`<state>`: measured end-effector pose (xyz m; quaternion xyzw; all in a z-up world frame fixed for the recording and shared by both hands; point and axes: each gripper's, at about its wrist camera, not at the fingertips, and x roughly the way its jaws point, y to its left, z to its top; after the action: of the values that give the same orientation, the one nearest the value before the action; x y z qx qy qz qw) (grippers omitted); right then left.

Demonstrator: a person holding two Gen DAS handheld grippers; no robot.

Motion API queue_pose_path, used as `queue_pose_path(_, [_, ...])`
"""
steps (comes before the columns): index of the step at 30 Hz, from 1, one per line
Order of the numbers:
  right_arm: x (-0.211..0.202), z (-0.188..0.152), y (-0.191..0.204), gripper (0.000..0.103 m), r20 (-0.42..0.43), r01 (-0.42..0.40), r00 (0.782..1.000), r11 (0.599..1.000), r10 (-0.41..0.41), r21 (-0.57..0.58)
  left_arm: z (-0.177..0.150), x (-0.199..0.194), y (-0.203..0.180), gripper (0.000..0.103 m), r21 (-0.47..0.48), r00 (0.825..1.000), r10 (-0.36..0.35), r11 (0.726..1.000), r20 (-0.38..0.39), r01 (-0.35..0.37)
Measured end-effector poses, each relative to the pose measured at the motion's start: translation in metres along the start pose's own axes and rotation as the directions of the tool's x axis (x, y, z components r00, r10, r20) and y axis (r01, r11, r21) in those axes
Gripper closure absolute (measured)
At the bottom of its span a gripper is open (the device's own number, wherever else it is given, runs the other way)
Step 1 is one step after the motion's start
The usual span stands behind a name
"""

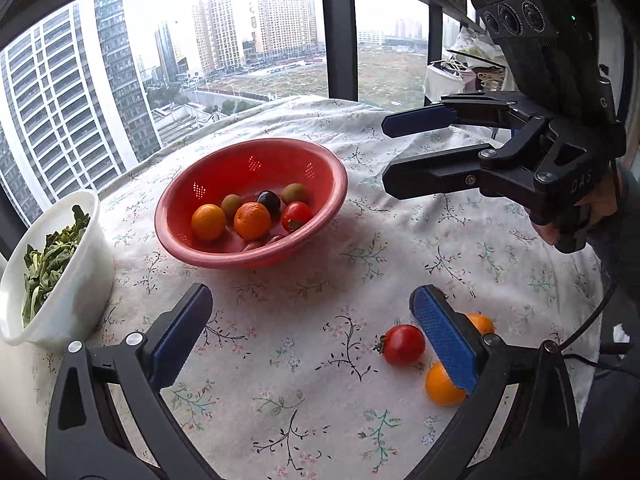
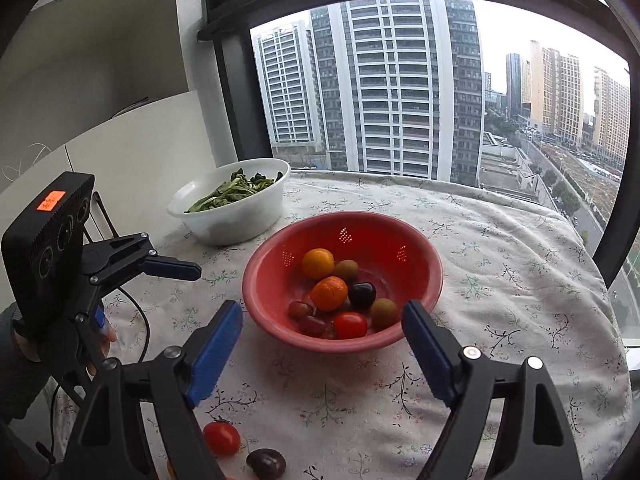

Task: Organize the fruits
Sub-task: 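Move both tools back toward the remaining fruits, then close the right tool around an orange while the left tool grasps another orange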

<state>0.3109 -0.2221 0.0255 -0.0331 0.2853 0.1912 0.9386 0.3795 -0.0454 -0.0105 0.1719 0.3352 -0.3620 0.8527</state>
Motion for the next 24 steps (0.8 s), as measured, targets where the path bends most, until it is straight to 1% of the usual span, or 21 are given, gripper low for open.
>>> queue_pose_path(3, [-0.024,-0.025,0.016,0.018,0.012,-0.034,0.999,0.999,0.034,-0.042,-0.018,-0.010,-0.024,0.001,0.012,0.999,-0.038,0.999,-0.004,0.038])
queue_pose_path(8, [-0.051,-0.072,0.040,0.016,0.002,-0.055,0.998,0.996,0.055,-0.064,-0.041,-0.016,-0.049,0.001,0.027,0.997,-0.068,0.997,-0.021,0.068])
queue_pose_path(13, [-0.058,-0.107,0.053,0.016,-0.036,-0.052,0.998,0.997,0.050,-0.059,-0.062,-0.021,-0.069,0.001,0.041,0.995,-0.083,0.996,-0.049,0.085])
queue_pose_path(17, [-0.059,-0.123,0.059,0.016,-0.058,-0.064,0.996,0.997,0.062,-0.042,-0.077,-0.023,-0.084,0.001,0.061,0.993,-0.095,0.993,-0.065,0.099])
queue_pose_path(19, [-0.058,-0.128,0.063,0.017,-0.074,-0.067,0.995,0.996,0.063,-0.052,-0.083,-0.025,-0.088,0.001,0.057,0.993,-0.096,0.993,-0.070,0.100])
queue_pose_path(23, [-0.052,-0.129,0.072,0.025,-0.103,-0.053,0.994,0.995,0.044,-0.087,-0.088,-0.027,-0.091,0.001,0.047,0.993,-0.104,0.993,-0.064,0.107])
queue_pose_path(24, [-0.053,-0.130,0.075,0.026,-0.110,-0.049,0.993,0.994,0.038,-0.096,-0.089,-0.028,-0.091,0.001,0.046,0.993,-0.103,0.993,-0.063,0.106])
